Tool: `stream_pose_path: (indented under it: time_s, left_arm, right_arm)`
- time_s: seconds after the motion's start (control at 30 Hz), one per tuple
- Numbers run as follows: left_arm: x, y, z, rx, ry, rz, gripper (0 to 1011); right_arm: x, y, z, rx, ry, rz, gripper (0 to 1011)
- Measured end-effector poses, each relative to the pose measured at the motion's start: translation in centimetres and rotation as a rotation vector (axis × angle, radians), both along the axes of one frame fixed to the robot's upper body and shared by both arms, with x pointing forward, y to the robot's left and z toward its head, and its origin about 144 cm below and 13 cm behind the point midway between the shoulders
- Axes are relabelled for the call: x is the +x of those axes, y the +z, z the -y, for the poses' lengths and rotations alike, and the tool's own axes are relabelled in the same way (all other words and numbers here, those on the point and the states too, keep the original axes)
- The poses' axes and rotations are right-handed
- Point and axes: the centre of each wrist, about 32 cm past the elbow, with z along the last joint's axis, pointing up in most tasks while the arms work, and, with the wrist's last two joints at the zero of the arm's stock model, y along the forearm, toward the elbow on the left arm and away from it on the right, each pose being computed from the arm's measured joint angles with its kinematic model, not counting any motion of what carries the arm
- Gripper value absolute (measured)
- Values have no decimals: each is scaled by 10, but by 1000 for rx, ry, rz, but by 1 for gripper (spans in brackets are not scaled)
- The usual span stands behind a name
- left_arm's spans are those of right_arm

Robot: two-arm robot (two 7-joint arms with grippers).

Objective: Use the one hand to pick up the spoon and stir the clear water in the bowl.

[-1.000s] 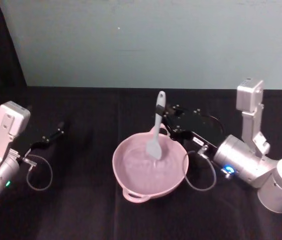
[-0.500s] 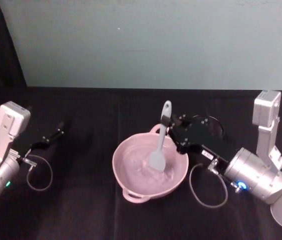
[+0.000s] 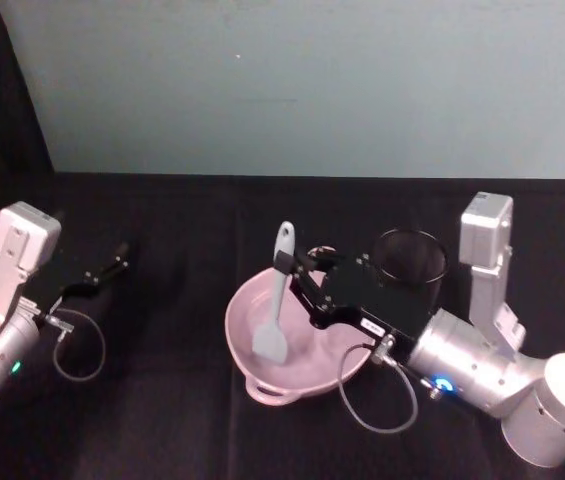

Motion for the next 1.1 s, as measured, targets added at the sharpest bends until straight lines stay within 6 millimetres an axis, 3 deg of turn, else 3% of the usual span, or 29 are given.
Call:
stream_pose_path:
  time_s: [0.3, 0.57, 0.87, 1.1]
  left_arm:
    - [0, 0, 0, 0, 0, 0, 1005]
    - [0, 0, 0, 0, 0, 0, 1005]
    - [0, 0, 0, 0, 0, 0, 1005]
    - [0, 0, 0, 0, 0, 0, 1005]
  right_arm:
    - [25, -3, -8, 8, -28, -13, 109]
    - [38, -1, 8, -4, -104, -6, 109]
    - [30, 2, 31, -24, -144, 3, 110]
    - [18, 3, 34, -42, -119, 11, 110]
